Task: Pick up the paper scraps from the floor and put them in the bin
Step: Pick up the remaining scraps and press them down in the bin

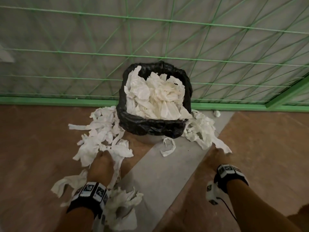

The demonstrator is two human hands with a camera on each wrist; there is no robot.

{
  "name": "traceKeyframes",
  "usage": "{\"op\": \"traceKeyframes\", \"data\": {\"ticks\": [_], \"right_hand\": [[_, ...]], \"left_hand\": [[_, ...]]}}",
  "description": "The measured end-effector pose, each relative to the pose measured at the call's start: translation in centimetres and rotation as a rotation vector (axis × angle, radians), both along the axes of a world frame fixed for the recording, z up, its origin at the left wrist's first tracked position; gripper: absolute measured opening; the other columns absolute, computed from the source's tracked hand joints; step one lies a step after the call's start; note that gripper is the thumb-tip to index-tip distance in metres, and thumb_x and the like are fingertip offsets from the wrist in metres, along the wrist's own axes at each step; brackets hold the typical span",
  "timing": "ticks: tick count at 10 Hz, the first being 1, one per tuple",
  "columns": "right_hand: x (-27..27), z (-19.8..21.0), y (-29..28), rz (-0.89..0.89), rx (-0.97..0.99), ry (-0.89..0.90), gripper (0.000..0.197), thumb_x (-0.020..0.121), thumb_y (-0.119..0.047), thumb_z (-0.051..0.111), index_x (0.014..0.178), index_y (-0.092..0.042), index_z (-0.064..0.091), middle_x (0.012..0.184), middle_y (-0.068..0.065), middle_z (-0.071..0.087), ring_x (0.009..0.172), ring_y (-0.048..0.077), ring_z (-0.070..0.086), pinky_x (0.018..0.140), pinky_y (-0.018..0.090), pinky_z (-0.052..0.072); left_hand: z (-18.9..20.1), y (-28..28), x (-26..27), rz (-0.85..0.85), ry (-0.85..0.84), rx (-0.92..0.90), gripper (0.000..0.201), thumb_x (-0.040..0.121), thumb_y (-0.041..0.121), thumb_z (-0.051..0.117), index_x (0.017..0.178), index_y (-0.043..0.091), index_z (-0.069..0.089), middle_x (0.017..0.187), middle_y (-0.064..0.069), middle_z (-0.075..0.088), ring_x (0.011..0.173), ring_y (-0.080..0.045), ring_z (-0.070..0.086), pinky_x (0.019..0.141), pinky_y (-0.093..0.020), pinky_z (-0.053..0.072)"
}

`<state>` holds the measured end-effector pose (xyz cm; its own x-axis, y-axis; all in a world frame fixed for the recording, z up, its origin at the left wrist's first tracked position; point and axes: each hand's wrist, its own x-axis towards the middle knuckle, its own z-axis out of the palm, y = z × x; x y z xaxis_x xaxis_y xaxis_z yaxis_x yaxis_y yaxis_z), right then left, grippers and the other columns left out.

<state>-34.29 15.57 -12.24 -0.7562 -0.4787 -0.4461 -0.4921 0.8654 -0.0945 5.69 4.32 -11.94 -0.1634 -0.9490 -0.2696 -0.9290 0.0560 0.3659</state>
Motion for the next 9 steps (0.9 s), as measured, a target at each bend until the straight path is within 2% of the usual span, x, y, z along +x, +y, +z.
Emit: {"op": "traceKeyframes", "data": {"ticks": [1,2,3,4,5,6,7,8,9], "right_hand": [[-0.5,-1.8,-0.4,-0.048,-0.004,-0.063,0.038,0.097,-0.025,0.044,0.126,-0.003,0.054,0.132,0.018,0.055,0.119,0.033,0.054,0.100,0.035,0.043],[0.1,-0.4,-1.8,-0.097,-0.057,-0.166,0.038,0.096,-0.020,0.047,0.131,-0.005,0.050,0.130,0.016,0.057,0.100,0.030,0.058,0.085,0.026,0.051],[-0.5,3.3,-3.9,-0.249,-0.136,-0.265,0.043,0.095,-0.012,0.044,0.135,0.004,0.044,0.137,0.024,0.048,0.112,0.034,0.053,0.056,0.020,0.043],[-3.1,6.8,-6.0,-0.173,-0.296,-0.144,0.056,0.069,-0.031,0.065,0.121,-0.012,0.055,0.125,0.022,0.057,0.115,0.035,0.056,0.080,0.033,0.051],[-2.5,12.2,-8.4,-0.219,-0.534,-0.424,0.025,0.065,-0.030,0.074,0.085,-0.027,0.059,0.091,0.011,0.061,0.088,0.027,0.060,0.076,0.038,0.050],[0.2,18.6,-10.8,-0.185,-0.807,-0.523,0.014,0.088,-0.018,0.061,0.075,-0.022,0.055,0.082,0.000,0.057,0.080,0.020,0.059,0.061,0.028,0.056],[3.3,24.2,-11.9,0.007,-0.996,-0.518,0.025,0.096,-0.008,0.049,0.073,-0.016,0.057,0.086,0.000,0.058,0.066,0.013,0.057,0.045,0.015,0.049],[6.4,29.4,-12.9,0.247,-1.083,-0.430,0.025,0.098,-0.013,0.043,0.079,-0.013,0.060,0.076,0.000,0.060,0.038,0.005,0.047,0.034,0.016,0.033],[8.8,33.1,-14.4,0.464,-1.143,-0.268,0.033,0.098,-0.026,0.043,0.076,-0.013,0.064,0.053,-0.012,0.053,0.037,0.000,0.044,0.042,0.019,0.032]], "left_hand": [[0.8,-0.7,-0.4,0.075,0.140,-0.097,0.014,0.083,-0.004,0.054,0.075,0.007,0.048,0.083,-0.013,0.054,0.078,-0.031,0.056,0.074,-0.045,0.050],[2.3,-1.2,-0.6,0.139,0.225,-0.152,0.017,0.079,-0.010,0.050,0.081,0.006,0.048,0.086,-0.012,0.050,0.079,-0.028,0.050,0.074,-0.043,0.045],[3.7,-2.2,-0.5,0.154,0.199,-0.174,0.012,0.084,-0.002,0.054,0.091,0.007,0.057,0.095,-0.015,0.053,0.086,-0.029,0.053,0.079,-0.037,0.043],[5.6,-3.6,-0.8,0.143,0.197,-0.043,0.009,0.084,0.010,0.060,0.092,0.011,0.057,0.101,-0.015,0.058,0.093,-0.034,0.058,0.074,-0.034,0.043],[7.9,-4.5,-1.2,0.109,0.208,-0.024,0.024,0.076,0.001,0.064,0.092,0.016,0.053,0.105,-0.012,0.055,0.091,-0.028,0.054,0.074,-0.031,0.040],[10.9,-5.2,-1.4,-0.021,0.154,-0.029,0.026,0.080,-0.008,0.056,0.099,0.010,0.057,0.106,-0.010,0.051,0.094,-0.023,0.052,0.075,-0.026,0.038],[14.3,-6.9,-1.3,-0.129,0.024,-0.070,0.028,0.087,-0.008,0.050,0.109,0.007,0.060,0.104,-0.012,0.058,0.102,-0.031,0.059,0.075,-0.028,0.041],[17.9,-8.6,-0.9,-0.251,-0.008,-0.199,0.031,0.083,-0.010,0.043,0.098,0.014,0.055,0.101,-0.017,0.062,0.096,-0.037,0.060,0.082,-0.044,0.049],[21.3,-9.6,-0.5,-0.282,0.104,-0.333,0.015,0.099,0.011,0.037,0.095,0.008,0.051,0.088,-0.015,0.057,0.087,-0.036,0.055,0.076,-0.043,0.043]]}}
